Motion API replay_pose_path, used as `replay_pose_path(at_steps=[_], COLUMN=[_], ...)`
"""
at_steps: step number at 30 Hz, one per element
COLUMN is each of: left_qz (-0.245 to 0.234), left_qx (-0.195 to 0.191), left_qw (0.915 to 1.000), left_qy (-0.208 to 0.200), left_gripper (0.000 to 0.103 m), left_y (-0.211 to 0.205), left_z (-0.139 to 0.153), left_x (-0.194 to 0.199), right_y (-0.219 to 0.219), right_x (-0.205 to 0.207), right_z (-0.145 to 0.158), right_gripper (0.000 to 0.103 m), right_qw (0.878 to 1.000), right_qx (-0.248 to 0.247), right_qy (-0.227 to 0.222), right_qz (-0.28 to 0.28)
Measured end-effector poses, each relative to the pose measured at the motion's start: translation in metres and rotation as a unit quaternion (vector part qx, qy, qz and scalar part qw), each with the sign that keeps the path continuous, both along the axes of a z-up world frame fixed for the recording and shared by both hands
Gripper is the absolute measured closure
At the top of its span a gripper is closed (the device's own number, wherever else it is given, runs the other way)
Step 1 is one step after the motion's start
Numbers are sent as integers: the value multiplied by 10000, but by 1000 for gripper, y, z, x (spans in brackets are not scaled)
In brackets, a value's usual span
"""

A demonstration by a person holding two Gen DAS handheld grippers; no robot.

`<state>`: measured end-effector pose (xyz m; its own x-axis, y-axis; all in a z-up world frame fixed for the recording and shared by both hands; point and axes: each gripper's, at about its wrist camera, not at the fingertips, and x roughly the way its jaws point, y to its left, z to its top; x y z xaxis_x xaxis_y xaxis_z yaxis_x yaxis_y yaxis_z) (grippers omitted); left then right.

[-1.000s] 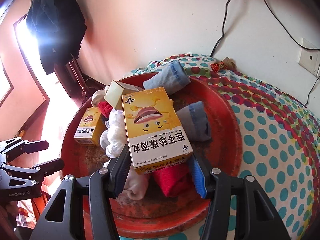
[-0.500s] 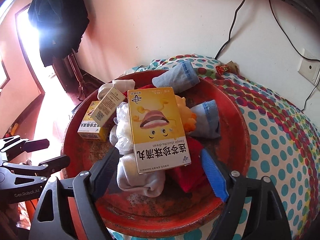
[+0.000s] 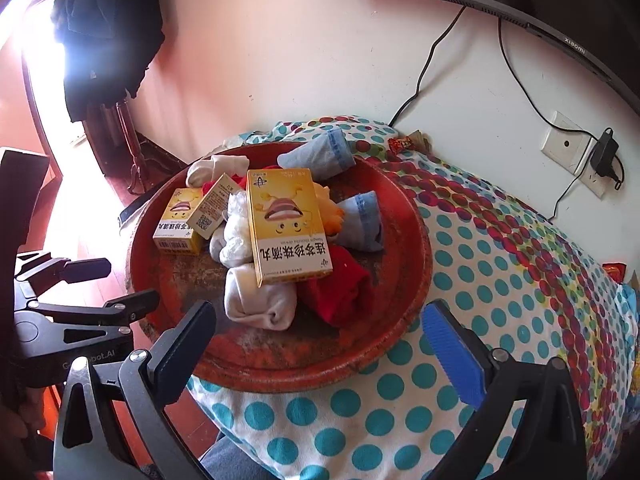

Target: Organize objects

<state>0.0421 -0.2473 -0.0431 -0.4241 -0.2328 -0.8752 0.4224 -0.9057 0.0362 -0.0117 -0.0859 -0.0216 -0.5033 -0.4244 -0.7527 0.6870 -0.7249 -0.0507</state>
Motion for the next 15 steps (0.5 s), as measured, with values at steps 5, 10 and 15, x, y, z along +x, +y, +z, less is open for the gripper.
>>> replay_pose_path(at_steps=[5,10,15], left_qz=[-179,-318,-233], left_qx=[153,102,-38], left_qw=[9995,9987,9994], left_qy=[211,384,262], left_gripper=[35,35,35], left_y=[11,19,23], left_z=[5,14,15], left_x=[-1,-3,-5], right_y=[9,14,15], right_x=[9,10,9], right_z=[-7,-18,-24], right_gripper=[0,0,0], right_qw=[9998,9994,9989], right_qx=[43,86,126], right_qy=[-178,-332,-441], right_qz=[61,51,32])
